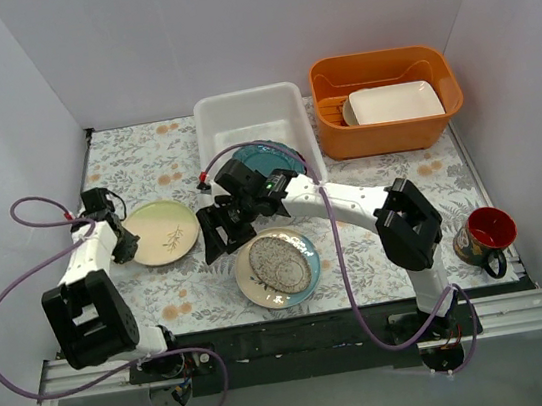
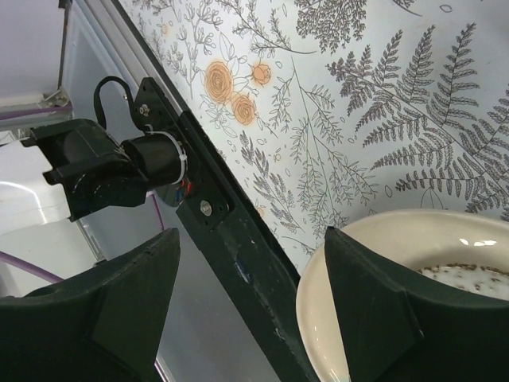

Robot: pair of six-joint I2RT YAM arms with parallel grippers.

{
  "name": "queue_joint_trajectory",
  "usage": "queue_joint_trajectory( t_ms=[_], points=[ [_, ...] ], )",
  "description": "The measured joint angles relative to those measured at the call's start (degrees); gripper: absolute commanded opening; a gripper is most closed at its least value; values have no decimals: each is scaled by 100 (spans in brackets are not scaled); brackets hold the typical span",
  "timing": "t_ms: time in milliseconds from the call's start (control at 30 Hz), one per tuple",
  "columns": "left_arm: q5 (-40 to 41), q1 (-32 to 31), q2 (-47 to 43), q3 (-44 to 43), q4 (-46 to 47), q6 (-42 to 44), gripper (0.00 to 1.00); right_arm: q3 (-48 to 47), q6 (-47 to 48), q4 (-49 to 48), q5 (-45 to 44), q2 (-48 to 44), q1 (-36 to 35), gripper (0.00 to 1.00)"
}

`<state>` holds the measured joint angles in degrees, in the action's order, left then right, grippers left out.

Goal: Place the plates into the plastic bin on the countertop
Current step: Move the plate to the center of the board, then pick up the plate at the center of the board.

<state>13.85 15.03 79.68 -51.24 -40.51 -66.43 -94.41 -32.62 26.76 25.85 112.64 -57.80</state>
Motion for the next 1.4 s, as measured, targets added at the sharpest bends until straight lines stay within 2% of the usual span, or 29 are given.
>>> queue_joint_trajectory(
  t_ms=[167,400,500,533,733,833,867,900,1000,1200,1400],
  points=[
    [-140,0,535,31,24,-2,0,0,0,-2,2,90,-17,80],
    [-293,2,815,92,188,20,0,0,-11,-15,-2,109,-17,80],
    [-315,2,857,68,199,57,16,0,-17,-26,-2,111,-17,80],
    [-328,2,883,46,184,79,28,0,-20,-37,-9,111,-17,79],
    [-374,0,979,-61,129,103,41,-85,-52,-74,-197,190,-44,79],
    [-352,0,903,-61,44,94,51,-356,-61,-37,-433,369,-114,79],
    [-343,0,859,-61,13,94,57,-424,-63,-28,-494,409,-138,79],
    [-334,0,804,-63,-9,94,70,-527,-68,-13,-577,470,-173,79],
    [-310,-4,660,-136,-94,105,84,-730,-98,-9,-813,629,-256,79],
    [-258,-4,529,-330,-107,109,91,-1088,-214,20,-1368,1110,-356,79],
    [-568,-2,557,-706,197,232,94,-1478,-409,-17,-1834,1462,-433,78]
  ],
)
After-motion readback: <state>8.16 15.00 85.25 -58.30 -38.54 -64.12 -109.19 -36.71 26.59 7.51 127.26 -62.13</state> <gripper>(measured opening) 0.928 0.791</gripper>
